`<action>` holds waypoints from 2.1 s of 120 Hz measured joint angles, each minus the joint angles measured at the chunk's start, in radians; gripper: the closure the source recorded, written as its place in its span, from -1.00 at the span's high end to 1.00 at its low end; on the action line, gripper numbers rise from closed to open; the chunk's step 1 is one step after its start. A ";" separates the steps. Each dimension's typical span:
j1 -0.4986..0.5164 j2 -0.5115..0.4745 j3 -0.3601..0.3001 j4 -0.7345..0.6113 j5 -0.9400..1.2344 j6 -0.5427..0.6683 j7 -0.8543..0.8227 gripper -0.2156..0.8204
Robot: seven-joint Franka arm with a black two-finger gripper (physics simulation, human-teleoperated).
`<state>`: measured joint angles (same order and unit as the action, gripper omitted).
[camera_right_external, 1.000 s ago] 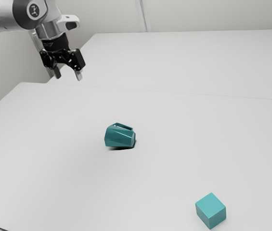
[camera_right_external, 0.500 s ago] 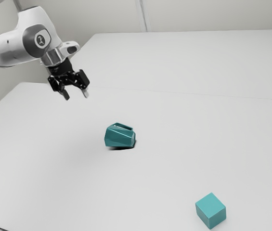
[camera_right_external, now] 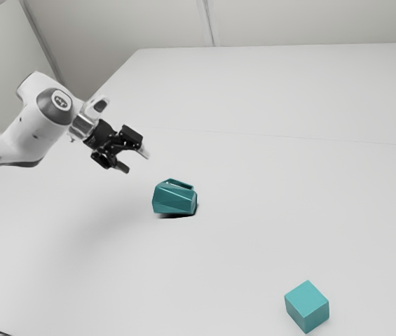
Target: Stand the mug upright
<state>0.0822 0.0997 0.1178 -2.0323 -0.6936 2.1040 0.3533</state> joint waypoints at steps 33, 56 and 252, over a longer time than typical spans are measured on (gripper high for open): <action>0.020 0.008 0.028 -0.130 -0.318 0.056 0.234 0.55; 0.035 0.034 0.031 -0.185 -0.494 0.054 0.408 0.55; -0.025 0.131 0.024 -0.212 -0.734 -0.083 0.864 0.41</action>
<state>0.0571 0.2303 0.1418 -2.2442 -1.4273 2.0206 1.2171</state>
